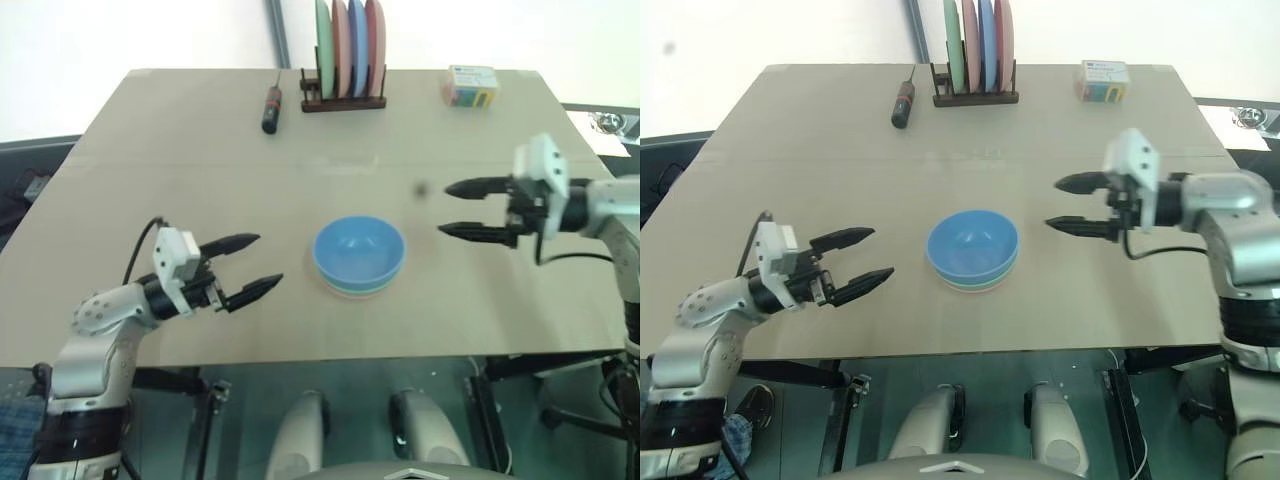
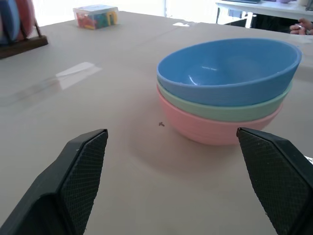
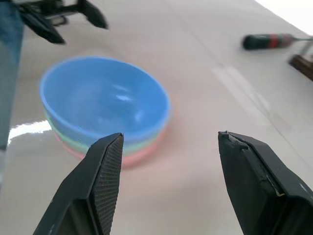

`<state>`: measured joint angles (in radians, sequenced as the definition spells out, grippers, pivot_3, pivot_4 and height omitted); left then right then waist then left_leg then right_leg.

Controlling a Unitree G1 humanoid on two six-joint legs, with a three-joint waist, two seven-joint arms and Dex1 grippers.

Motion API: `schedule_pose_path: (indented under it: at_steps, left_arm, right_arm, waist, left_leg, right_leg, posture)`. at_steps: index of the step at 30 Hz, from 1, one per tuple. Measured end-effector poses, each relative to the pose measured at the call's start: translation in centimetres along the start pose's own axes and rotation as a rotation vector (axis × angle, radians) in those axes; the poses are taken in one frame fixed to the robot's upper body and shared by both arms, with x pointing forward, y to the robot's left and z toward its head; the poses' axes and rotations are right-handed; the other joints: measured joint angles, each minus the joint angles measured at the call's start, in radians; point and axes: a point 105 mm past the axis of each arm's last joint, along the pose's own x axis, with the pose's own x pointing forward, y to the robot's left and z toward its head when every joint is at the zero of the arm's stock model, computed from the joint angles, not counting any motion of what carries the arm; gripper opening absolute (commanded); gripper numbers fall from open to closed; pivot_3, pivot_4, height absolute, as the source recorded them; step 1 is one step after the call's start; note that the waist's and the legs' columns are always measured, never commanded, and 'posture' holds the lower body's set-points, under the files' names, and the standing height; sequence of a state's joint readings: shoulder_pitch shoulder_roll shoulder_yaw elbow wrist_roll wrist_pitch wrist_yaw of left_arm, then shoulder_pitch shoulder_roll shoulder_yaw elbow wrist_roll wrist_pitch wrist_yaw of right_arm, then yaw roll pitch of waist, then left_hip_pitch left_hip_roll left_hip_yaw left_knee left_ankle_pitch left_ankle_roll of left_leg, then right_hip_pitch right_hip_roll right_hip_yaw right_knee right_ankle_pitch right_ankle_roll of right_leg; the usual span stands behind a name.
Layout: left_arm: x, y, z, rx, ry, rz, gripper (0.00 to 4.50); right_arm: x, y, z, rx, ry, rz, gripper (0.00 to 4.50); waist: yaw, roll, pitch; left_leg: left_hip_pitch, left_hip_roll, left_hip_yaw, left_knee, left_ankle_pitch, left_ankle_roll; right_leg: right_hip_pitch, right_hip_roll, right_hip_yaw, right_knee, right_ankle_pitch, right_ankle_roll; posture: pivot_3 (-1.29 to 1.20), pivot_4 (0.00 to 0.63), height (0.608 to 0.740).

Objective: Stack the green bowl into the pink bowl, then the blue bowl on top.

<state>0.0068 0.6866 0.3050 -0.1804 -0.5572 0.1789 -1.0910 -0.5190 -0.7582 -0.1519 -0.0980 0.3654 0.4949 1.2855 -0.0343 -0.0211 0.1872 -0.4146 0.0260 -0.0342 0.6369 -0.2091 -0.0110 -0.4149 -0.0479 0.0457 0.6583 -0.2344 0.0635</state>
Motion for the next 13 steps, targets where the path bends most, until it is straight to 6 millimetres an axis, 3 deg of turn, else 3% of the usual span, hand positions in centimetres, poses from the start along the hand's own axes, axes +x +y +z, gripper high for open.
schedule_pose_path:
  at_steps: [6,13]
  left_arm:
    - [-2.7,-1.2,-0.6,-0.020,0.051,0.067,4.50]
    - [-3.4,-1.6,-0.2,-0.003,0.059,0.097,4.50]
  right_arm:
    - [-2.9,2.4,-6.1,0.067,-0.037,-0.028,3.21]
    - [-4.0,1.9,-8.2,0.091,-0.048,-0.061,3.21]
  waist:
    - [-0.005,0.000,0.000]
    - [-0.005,0.000,0.000]
  left_leg:
    - [0.002,0.001,0.002,0.001,0.000,0.000]
    - [0.002,0.001,0.002,0.002,0.000,0.000]
  right_leg:
    - [0.001,0.001,0.002,0.000,-0.004,0.000]
    - [0.002,0.001,0.002,0.001,-0.004,0.000]
  posture:
    - [0.00,0.150,0.740]
    - [0.00,0.150,0.740]
